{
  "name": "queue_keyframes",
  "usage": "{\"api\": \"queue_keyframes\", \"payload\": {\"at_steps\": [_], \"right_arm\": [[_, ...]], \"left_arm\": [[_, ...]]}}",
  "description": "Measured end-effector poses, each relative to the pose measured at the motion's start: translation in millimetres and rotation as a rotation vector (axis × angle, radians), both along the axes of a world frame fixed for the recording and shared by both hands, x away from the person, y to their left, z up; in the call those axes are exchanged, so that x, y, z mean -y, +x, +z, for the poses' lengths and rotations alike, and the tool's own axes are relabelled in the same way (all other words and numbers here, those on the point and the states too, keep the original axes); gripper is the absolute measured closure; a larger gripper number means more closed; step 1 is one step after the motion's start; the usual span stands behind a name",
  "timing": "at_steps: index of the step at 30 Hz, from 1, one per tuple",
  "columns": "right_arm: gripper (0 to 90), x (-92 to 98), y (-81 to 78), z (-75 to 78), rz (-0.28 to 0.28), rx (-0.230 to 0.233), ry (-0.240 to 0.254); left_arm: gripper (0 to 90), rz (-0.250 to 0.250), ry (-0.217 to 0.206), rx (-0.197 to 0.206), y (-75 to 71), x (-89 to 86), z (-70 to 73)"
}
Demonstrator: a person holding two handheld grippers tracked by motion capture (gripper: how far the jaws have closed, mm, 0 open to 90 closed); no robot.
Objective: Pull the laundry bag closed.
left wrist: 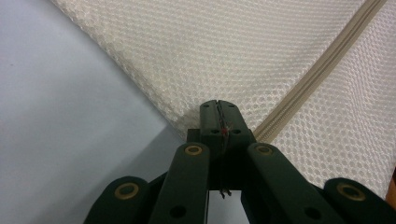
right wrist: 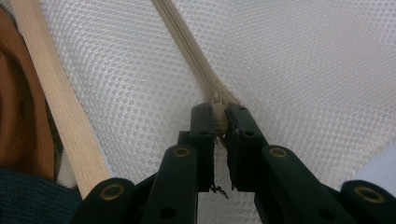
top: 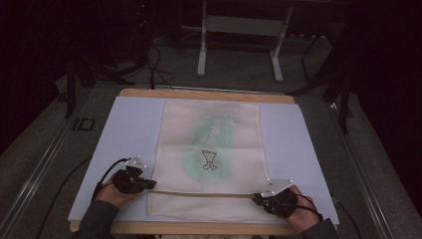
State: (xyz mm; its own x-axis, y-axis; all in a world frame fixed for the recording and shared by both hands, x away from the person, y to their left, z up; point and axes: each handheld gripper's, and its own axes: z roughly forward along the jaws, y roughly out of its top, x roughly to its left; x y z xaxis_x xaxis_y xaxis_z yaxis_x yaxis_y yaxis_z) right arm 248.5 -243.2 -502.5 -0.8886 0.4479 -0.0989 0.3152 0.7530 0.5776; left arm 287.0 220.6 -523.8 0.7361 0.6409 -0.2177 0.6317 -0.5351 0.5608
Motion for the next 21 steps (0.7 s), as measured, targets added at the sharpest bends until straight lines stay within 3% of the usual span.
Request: {"api": "queue_keyframes", "payload": {"at_steps": [15,19,20,21], "right_arm": [[82.3,12.9,1.7,2.1,-0.011,-0.017,0.014],[82.4,18.6,1.9,2.3,-0.034,-0.010,-0.023],[82.3,26.9,2.1,3.5,-0.050,-0.016,0.014],[82.3,26.9,2.1,3.5,-0.050,-0.016,0.014]], "left_arm": [[89.9,-0.003,0.003,0.000,0.2,0.1,0.2],[89.9,-0.002,0.000,-0.002,0.3,-0.1,0.1],[89.9,-0.002,0.000,-0.003,0.4,-0.2,0.1],[89.9,-0.002,0.000,-0.003,0.4,-0.2,0.1]]}}
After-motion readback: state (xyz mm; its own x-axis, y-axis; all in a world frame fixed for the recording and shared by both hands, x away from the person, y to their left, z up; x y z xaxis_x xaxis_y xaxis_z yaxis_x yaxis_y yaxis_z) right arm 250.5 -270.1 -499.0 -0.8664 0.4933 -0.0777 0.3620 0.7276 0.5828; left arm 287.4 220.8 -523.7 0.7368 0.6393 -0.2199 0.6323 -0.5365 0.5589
